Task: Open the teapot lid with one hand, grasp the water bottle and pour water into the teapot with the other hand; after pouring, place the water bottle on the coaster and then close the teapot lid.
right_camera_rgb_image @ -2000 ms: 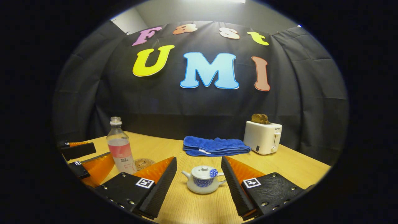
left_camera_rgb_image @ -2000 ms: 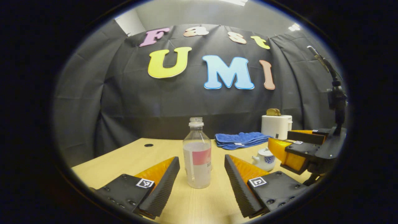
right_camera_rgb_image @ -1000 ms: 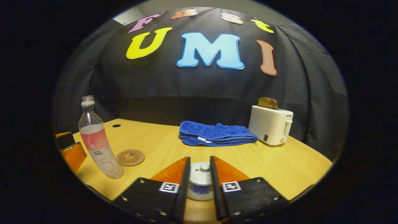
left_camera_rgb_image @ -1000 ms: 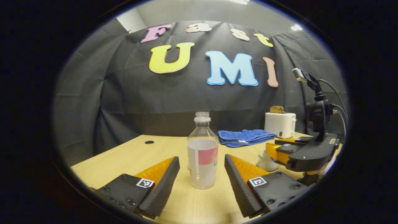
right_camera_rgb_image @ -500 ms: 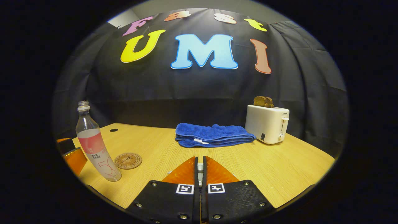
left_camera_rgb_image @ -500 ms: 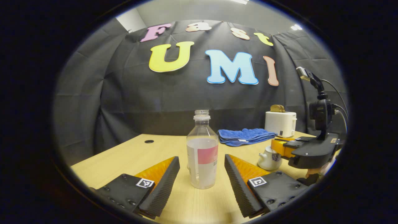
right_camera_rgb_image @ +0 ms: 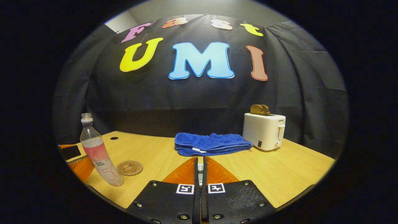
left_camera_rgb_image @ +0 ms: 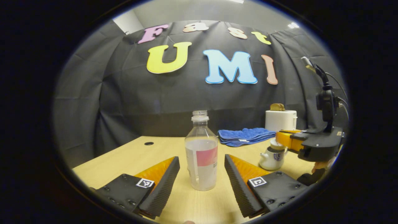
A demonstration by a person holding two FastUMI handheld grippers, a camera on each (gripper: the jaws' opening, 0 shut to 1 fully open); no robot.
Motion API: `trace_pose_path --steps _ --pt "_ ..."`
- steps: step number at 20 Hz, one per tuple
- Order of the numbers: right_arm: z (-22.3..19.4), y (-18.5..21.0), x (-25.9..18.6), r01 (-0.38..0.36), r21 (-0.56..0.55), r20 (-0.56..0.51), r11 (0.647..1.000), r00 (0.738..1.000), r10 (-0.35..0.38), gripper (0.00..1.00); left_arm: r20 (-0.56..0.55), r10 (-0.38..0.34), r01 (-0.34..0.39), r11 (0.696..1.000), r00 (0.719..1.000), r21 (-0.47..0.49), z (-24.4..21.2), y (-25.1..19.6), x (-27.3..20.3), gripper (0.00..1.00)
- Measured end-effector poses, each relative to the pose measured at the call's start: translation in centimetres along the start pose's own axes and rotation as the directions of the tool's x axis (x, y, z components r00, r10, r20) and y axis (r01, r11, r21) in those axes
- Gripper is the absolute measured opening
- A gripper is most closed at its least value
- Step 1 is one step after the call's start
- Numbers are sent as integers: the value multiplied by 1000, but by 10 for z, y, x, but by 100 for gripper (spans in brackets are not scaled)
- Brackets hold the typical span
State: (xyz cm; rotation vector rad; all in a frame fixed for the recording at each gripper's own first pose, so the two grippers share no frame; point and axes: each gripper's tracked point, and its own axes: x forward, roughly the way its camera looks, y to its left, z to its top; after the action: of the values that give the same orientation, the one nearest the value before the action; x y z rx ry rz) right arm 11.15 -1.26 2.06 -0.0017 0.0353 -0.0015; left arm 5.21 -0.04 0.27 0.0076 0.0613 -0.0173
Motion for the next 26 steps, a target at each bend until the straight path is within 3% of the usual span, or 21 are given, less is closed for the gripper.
trace_pose_path --steps 10,20,21,26 --pt "4 -11 -9 5 20 16 1000 1000 -6 2 -21 12 -12 1000 1000 -10 -14 3 22 100" --pt "0 -17 -13 8 31 5 999 1000 -9 2 -12 13 -12 998 1000 58 -11 2 44 100" --pt "1 -18 -13 10 29 7 1000 1000 -11 2 -14 15 -14 998 1000 65 -13 3 42 88" --pt "2 -20 -14 17 30 13 999 1000 -17 2 -15 12 -11 995 1000 100 -10 2 44 86"
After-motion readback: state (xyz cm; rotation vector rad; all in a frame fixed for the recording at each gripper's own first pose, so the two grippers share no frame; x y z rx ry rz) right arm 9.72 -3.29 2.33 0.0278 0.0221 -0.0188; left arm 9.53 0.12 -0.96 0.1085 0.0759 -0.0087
